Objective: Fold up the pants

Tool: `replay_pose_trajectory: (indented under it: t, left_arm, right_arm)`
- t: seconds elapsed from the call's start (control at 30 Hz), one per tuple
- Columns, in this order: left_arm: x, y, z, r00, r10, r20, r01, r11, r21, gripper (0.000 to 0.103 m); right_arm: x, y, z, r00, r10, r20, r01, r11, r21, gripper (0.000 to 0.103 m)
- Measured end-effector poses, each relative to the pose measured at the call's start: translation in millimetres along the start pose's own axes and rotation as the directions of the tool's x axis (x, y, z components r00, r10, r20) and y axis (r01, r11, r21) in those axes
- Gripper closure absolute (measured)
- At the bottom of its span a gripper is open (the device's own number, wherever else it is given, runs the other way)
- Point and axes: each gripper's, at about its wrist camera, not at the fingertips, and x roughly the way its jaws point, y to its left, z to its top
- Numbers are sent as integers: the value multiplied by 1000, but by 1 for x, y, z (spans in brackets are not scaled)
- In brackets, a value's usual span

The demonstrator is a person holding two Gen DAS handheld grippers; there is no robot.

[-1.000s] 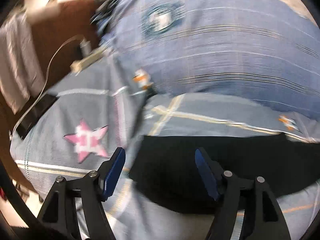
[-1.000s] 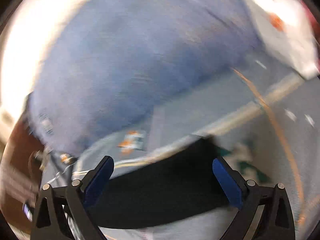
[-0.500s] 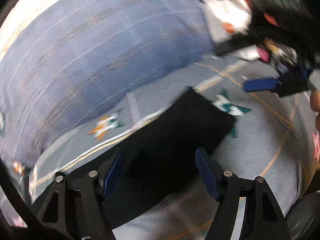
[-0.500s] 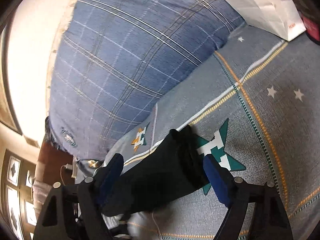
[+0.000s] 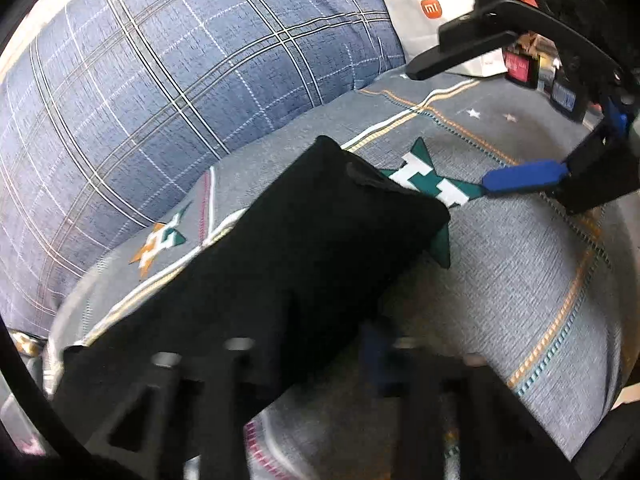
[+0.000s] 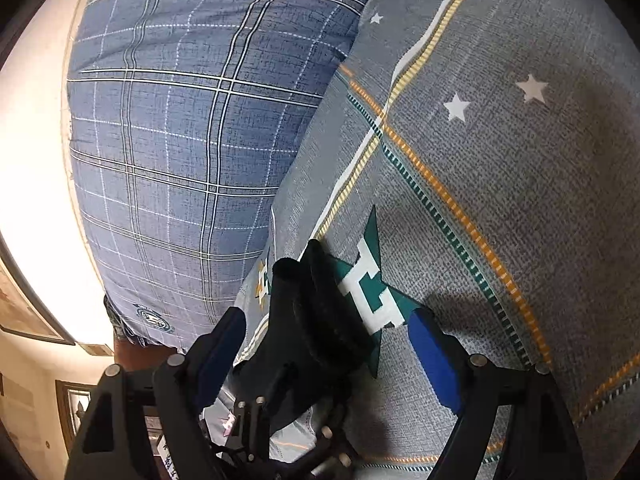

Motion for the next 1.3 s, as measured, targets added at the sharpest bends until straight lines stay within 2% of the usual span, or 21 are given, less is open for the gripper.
replay_pose_trajectory:
  t: [0.1, 0.17, 0.23, 0.27, 0.37, 0.4, 0.43, 0.5, 0.6, 0.63, 0.7, 0.8, 0.87, 0.9, 0.93, 0.97, 1.03, 1.13, 1.2, 1.3]
  left_arm:
    - [-3, -3, -5, 1000, 8, 4, -8, 1000, 7, 87]
    - [-4, -6, -5, 1000, 24, 7, -24, 1000, 8, 85]
    - [1, -13, -1, 999, 54, 1, -54, 998, 33, 76]
    - [2, -20, 4, 997, 73, 11, -74, 995, 62, 75]
    - [10, -30, 18, 998, 65, 24, -67, 994, 88, 74]
    - [14, -32, 22, 997, 78, 30, -80, 993, 92, 76]
    - [18, -33, 25, 995, 90, 36, -93, 991, 98, 87]
    - [20, -31, 28, 994, 101, 43, -104, 990, 97, 93]
    - [-5, -1, 22, 995, -13, 103, 19, 998, -60, 94]
    - [-9, 7, 21, 993, -45, 110, 56, 993, -102, 94]
    - [-20, 27, 16, 984, -114, 137, 142, 965, -218, 94]
    - [-26, 32, 17, 978, -144, 150, 178, 953, -247, 94]
    - [-28, 32, 17, 977, -145, 159, 181, 953, -245, 94]
    - [-29, 33, 17, 976, -149, 161, 186, 950, -250, 94]
    - [-28, 35, 16, 974, -160, 160, 198, 945, -261, 94]
    - [-29, 38, 14, 972, -170, 163, 210, 939, -274, 94]
    - [-40, 46, 11, 966, -172, 193, 226, 924, -309, 94]
    - [-63, 72, 3, 953, -164, 253, 253, 891, -377, 94]
    - [-78, 96, -9, 953, -129, 274, 244, 865, -438, 94]
    - [-92, 130, -35, 959, -89, 270, 221, 831, -511, 94]
  right_arm:
    - [3, -1, 1, 1000, -9, -8, 9, 1000, 7, 18]
    - [8, -2, 2, 1000, -5, -23, 5, 1000, 9, 18]
    - [12, 0, 0, 999, 6, -32, -6, 1000, 6, 18]
    - [12, 1, 0, 999, 7, -33, -7, 1000, 5, 18]
    - [9, -2, 0, 1000, 12, -18, -12, 1000, 20, 18]
    - [8, -3, 1, 1000, 17, -13, -17, 999, 27, 18]
    - [7, -5, 1, 1000, 28, -8, -28, 999, 35, 18]
    - [6, -6, 2, 999, 33, -7, -33, 999, 34, 18]
    - [11, -3, 3, 998, 53, -20, -53, 998, 19, 18]
    - [15, 0, 3, 998, 62, -28, -62, 998, 13, 18]
    - [25, 9, 0, 996, 73, -50, -73, 997, -9, 18]
    - [45, 36, -14, 994, 49, -100, -59, 993, -101, 19]
    - [57, 56, -24, 994, 4, -114, -25, 983, -180, 28]
    - [62, 61, -27, 993, -22, -113, -1, 979, -204, 43]
    - [66, 65, -30, 993, -39, -115, 12, 974, -225, 64]
    - [66, 68, -32, 993, -36, -112, 9, 971, -238, 69]
    - [61, 79, -36, 996, -19, -87, -8, 957, -291, 70]
    - [56, 108, -51, 996, 64, -66, -85, 910, -407, 73]
    - [61, 126, -65, 988, 124, -89, -151, 881, -448, 75]
    - [90, 152, -95, 965, 196, -172, -256, 840, -478, 77]
